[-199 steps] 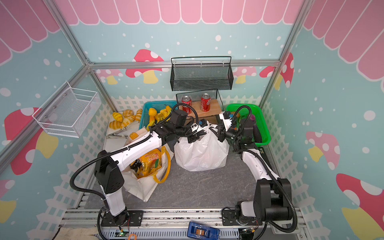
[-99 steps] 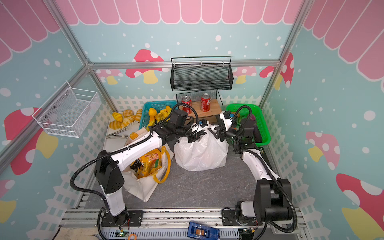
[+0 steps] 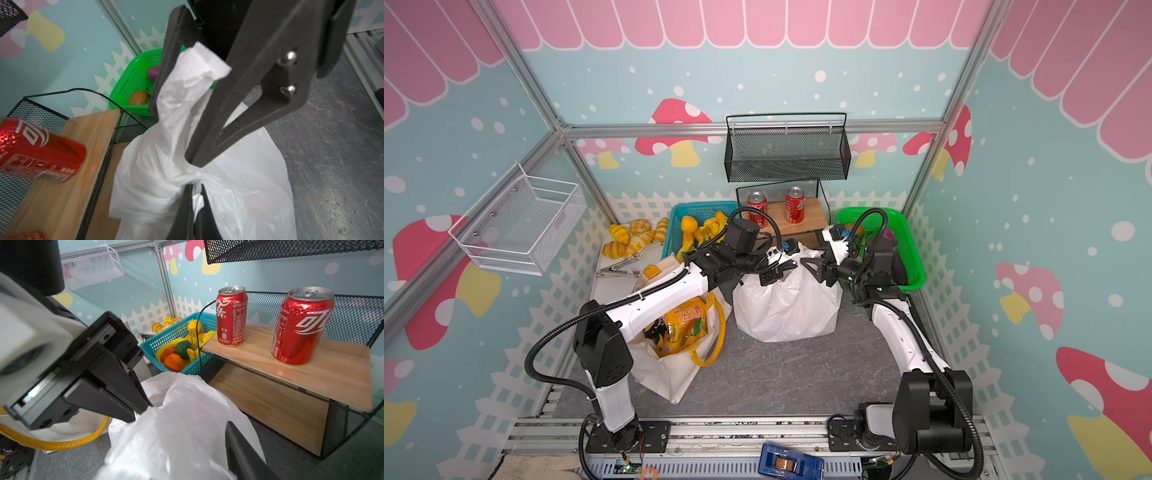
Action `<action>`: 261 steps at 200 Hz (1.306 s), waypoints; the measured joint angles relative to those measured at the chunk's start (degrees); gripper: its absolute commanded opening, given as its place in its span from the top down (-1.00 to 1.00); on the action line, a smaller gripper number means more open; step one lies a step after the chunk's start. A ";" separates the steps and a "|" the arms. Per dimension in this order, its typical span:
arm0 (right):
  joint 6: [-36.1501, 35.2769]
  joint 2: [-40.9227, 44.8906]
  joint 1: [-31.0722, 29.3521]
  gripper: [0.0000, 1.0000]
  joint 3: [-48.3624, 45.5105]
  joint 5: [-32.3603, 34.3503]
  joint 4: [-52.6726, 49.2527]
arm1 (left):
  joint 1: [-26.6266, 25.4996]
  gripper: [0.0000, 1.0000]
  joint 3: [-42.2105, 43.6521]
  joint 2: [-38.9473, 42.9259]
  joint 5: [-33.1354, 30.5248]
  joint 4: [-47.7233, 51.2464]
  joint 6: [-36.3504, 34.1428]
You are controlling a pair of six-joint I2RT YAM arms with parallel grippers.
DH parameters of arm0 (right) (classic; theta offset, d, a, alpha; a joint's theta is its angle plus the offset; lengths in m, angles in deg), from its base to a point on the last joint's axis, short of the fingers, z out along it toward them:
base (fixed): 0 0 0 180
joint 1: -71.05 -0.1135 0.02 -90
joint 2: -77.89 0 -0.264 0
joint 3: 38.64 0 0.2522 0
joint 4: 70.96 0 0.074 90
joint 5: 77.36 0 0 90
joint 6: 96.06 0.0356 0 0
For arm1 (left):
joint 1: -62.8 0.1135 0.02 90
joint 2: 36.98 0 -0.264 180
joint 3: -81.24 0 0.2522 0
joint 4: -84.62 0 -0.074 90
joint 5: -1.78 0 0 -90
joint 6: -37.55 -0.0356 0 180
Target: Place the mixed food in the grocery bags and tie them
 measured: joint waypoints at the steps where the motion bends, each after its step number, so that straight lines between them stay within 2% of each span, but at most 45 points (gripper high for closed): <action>1: 0.04 0.00 0.00 -0.18 0.00 0.00 -0.04 | -0.02 1.00 0.00 -0.02 -0.07 0.00 -0.02; 83: 1.66 -5.07 -0.85 -0.23 3.87 -0.85 2.47 | -0.66 0.99 -0.70 -0.72 -0.81 0.87 -1.31; 116: 1.38 -6.86 -2.03 -0.19 4.50 -1.29 2.80 | -0.66 0.99 -1.40 -0.83 -1.40 1.27 -1.90; 136: 0.63 -7.23 -2.43 -0.01 4.50 -1.22 2.93 | -0.66 0.99 -1.57 -0.96 -1.84 1.60 -2.16; 164: -0.90 -7.65 -2.75 0.56 4.50 -1.11 3.45 | -0.66 0.94 -1.60 -1.03 -2.25 2.12 -2.56; 196: -1.77 -7.96 -3.04 1.00 4.48 -1.18 4.11 | -0.66 0.63 -2.45 -1.77 -2.95 2.71 -3.56; 227: -2.10 -7.89 -3.13 1.00 4.48 -0.68 5.07 | -0.66 0.29 -3.06 -2.03 -2.82 5.27 -4.46; 261: -3.13 -7.54 -3.13 1.00 4.48 -0.63 6.21 | -0.66 -0.02 -3.30 -1.66 0.74 7.89 -4.59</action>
